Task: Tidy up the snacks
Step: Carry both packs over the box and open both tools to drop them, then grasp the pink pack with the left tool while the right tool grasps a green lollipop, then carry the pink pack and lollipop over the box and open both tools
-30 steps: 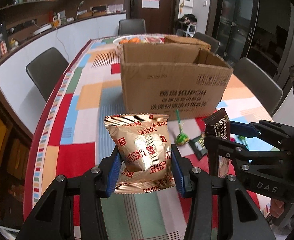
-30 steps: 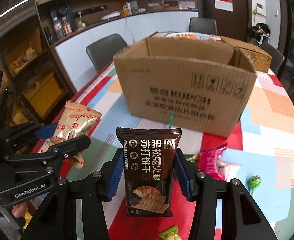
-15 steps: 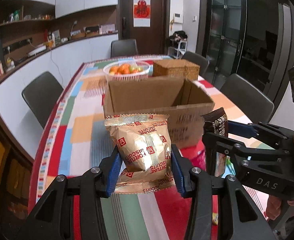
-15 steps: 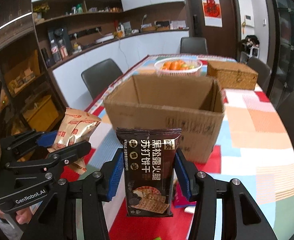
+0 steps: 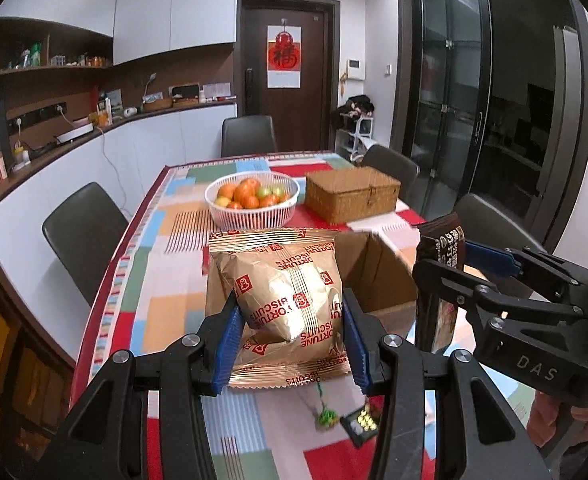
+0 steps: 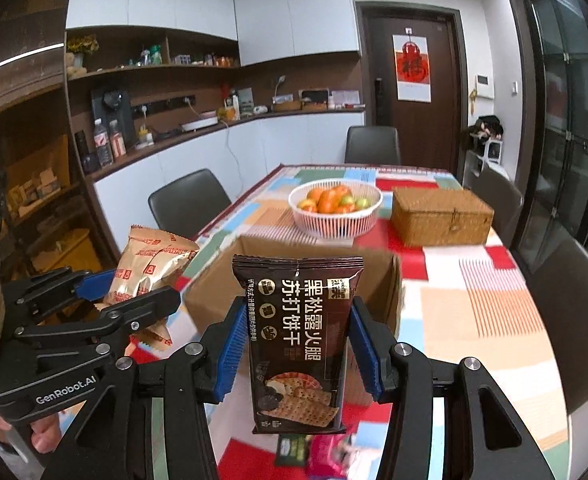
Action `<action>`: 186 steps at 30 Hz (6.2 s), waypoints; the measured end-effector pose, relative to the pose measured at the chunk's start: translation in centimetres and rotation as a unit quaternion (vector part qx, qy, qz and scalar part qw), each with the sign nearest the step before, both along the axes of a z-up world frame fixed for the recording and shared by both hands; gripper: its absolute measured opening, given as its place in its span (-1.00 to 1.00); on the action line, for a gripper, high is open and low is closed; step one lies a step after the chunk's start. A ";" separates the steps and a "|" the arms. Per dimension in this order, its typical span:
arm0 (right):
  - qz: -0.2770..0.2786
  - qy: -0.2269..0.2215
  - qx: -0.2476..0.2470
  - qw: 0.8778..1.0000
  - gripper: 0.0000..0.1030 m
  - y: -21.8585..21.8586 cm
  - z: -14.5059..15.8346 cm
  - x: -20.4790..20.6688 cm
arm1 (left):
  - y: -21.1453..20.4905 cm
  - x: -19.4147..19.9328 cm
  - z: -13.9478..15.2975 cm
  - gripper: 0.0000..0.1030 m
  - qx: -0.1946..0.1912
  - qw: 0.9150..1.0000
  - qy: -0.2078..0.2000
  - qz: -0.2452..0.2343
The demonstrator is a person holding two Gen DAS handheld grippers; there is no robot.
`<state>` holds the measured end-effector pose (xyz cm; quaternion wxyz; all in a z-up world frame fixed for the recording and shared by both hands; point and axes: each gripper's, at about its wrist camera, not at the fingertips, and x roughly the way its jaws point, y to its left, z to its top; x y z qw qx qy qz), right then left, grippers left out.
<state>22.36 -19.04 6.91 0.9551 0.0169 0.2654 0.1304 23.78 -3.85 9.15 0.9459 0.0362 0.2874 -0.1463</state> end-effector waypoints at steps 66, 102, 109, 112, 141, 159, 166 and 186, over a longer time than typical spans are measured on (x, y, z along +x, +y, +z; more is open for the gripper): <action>-0.086 0.081 -0.019 0.993 0.31 -8.7 -6.7 -2.7 | -9.4 -1.9 -8.9 0.35 0.015 0.987 0.125 -0.102; -0.108 0.246 0.012 0.963 0.04 -10.9 -19.3 -2.0 | -11.1 1.9 -19.2 -0.18 -0.014 0.951 0.288 -0.112; -0.104 0.259 0.007 0.960 -0.26 -10.8 -20.4 -1.5 | -10.9 1.9 -19.5 -0.29 -0.023 0.948 0.296 -0.112; -0.103 0.257 -0.001 0.961 -0.35 -10.6 -20.5 -1.5 | -10.9 1.7 -19.6 -0.30 -0.023 0.948 0.297 -0.112; -0.076 0.165 -0.004 0.983 -0.48 -7.7 -12.4 -4.5 | -9.4 -1.4 -12.9 -0.37 -0.017 0.977 0.183 -0.105; -0.047 0.072 0.003 0.996 -0.48 -4.8 -5.5 -3.1 | -5.3 -1.5 -5.1 -0.37 -0.040 0.993 0.071 -0.080; -0.037 0.039 0.009 0.999 -0.48 -4.0 -3.0 -1.8 | -4.1 -0.9 -2.4 -0.37 -0.037 0.996 0.033 -0.068; -0.020 0.022 0.024 0.999 -0.48 -2.9 -0.1 6.7 | -2.2 6.8 -0.5 -0.37 -0.019 0.999 0.032 -0.015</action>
